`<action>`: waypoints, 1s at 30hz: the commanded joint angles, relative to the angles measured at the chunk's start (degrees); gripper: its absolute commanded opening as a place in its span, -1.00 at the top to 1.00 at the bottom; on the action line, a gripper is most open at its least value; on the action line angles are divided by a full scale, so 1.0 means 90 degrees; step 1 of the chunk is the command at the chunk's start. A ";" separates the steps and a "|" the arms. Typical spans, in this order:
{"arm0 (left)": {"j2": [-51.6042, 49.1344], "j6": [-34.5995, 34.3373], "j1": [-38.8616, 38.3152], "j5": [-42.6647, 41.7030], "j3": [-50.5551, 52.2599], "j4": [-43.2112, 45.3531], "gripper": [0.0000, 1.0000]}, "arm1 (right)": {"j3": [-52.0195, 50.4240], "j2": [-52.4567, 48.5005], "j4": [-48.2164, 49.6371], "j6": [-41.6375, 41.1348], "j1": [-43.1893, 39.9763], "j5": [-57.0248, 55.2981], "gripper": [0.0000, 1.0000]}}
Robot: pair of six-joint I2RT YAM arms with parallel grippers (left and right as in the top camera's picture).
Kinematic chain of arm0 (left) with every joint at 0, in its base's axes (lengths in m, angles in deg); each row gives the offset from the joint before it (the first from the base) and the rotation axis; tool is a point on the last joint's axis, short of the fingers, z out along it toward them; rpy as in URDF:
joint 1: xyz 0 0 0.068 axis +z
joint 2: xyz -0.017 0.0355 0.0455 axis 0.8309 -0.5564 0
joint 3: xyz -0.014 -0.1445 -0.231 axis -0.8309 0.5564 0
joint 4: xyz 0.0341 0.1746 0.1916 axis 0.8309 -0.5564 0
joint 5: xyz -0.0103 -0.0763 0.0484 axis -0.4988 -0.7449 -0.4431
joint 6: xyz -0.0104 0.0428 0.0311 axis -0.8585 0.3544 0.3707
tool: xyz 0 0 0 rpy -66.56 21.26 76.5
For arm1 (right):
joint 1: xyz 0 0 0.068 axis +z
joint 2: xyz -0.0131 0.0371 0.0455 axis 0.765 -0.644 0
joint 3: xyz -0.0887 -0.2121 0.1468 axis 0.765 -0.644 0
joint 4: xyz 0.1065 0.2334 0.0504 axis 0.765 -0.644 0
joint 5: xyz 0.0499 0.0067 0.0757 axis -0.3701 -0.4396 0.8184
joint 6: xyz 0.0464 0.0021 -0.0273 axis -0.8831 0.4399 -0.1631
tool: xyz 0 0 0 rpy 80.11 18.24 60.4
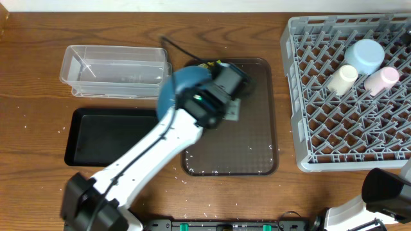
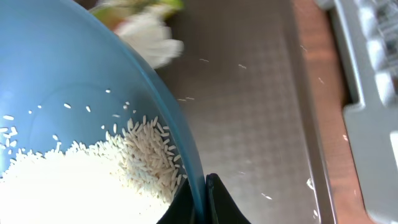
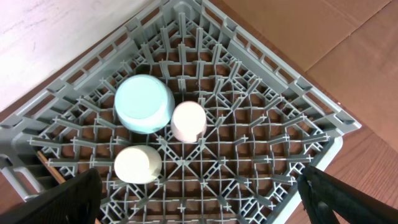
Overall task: Sort waste into correct bins and load items into the dishwasher rack
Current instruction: 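Carry the blue bowl left over the black tray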
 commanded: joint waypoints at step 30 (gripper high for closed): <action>0.0573 0.0080 0.4133 -0.4303 0.0087 -0.0716 0.88 | 0.0005 -0.0034 -0.0007 0.0073 -0.0022 -0.0112 -0.99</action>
